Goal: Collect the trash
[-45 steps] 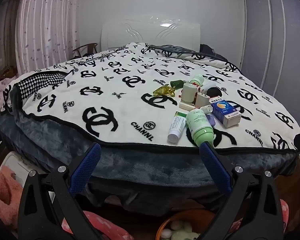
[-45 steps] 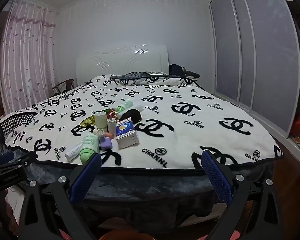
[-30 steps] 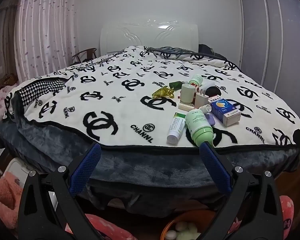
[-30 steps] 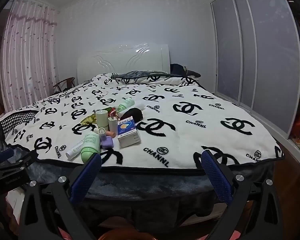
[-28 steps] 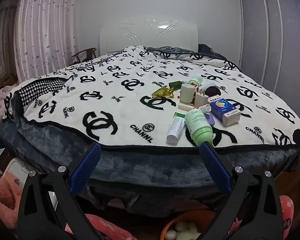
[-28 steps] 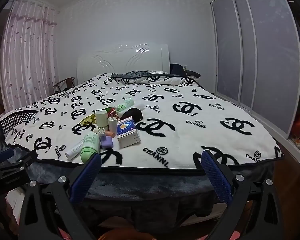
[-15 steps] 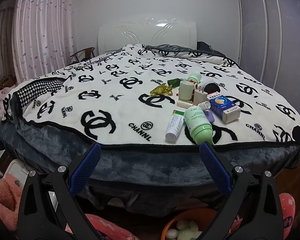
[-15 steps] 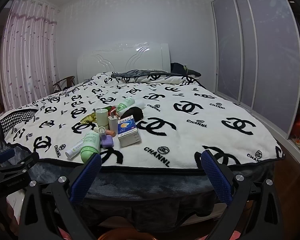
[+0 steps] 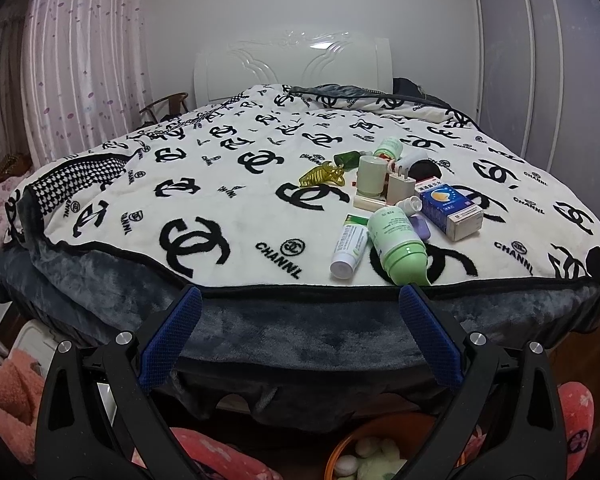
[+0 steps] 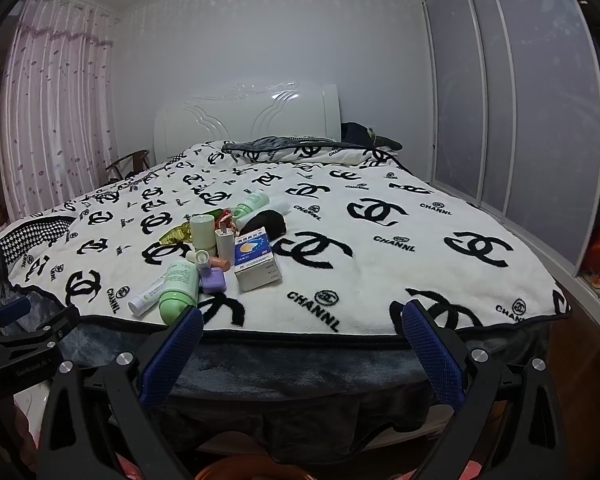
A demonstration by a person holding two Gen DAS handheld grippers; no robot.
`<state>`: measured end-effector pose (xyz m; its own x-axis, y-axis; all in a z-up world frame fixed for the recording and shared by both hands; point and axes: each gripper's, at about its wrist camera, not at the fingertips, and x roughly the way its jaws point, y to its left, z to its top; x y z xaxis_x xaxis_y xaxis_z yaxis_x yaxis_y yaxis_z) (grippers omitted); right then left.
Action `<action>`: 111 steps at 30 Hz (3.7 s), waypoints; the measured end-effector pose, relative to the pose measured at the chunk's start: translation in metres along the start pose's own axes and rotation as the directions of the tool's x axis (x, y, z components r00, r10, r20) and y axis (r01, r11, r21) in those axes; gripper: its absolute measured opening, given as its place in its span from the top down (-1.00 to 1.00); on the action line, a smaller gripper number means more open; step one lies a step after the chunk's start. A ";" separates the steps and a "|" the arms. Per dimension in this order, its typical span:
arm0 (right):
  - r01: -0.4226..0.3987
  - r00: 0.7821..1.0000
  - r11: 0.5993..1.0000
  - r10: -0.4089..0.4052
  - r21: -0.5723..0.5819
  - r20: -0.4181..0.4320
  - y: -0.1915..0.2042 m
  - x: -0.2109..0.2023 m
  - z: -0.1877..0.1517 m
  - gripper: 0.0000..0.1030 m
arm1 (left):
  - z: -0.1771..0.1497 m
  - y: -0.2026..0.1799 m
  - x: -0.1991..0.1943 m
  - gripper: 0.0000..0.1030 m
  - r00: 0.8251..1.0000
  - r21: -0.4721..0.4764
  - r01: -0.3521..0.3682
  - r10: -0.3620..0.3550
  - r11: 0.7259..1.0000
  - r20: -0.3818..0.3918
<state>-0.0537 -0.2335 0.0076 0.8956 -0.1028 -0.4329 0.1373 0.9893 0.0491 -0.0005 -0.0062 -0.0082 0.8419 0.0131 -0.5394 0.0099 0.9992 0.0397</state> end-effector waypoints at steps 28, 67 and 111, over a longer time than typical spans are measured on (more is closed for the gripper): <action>0.006 1.000 1.000 -0.006 0.002 -0.027 -0.004 0.006 -0.008 -0.91 | 0.000 -0.002 0.001 -0.87 1.000 0.012 -0.001 0.001 1.000 -0.007; -0.201 0.975 0.975 0.190 -0.098 -0.118 0.068 0.060 -0.007 -0.91 | -0.002 0.050 0.018 -0.87 0.991 -0.057 -0.120 0.117 0.991 -0.062; -0.244 0.965 0.968 0.237 -0.051 -0.116 0.062 0.068 0.038 0.08 | 0.024 0.009 0.092 -0.87 0.992 0.004 0.087 -0.086 0.996 -0.088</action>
<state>0.0316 -0.1834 0.0149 0.8473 0.1475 -0.5102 -0.1073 0.9884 0.1074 0.0899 0.0029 -0.0376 0.7873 -0.0694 -0.6126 0.0846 0.9964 -0.0041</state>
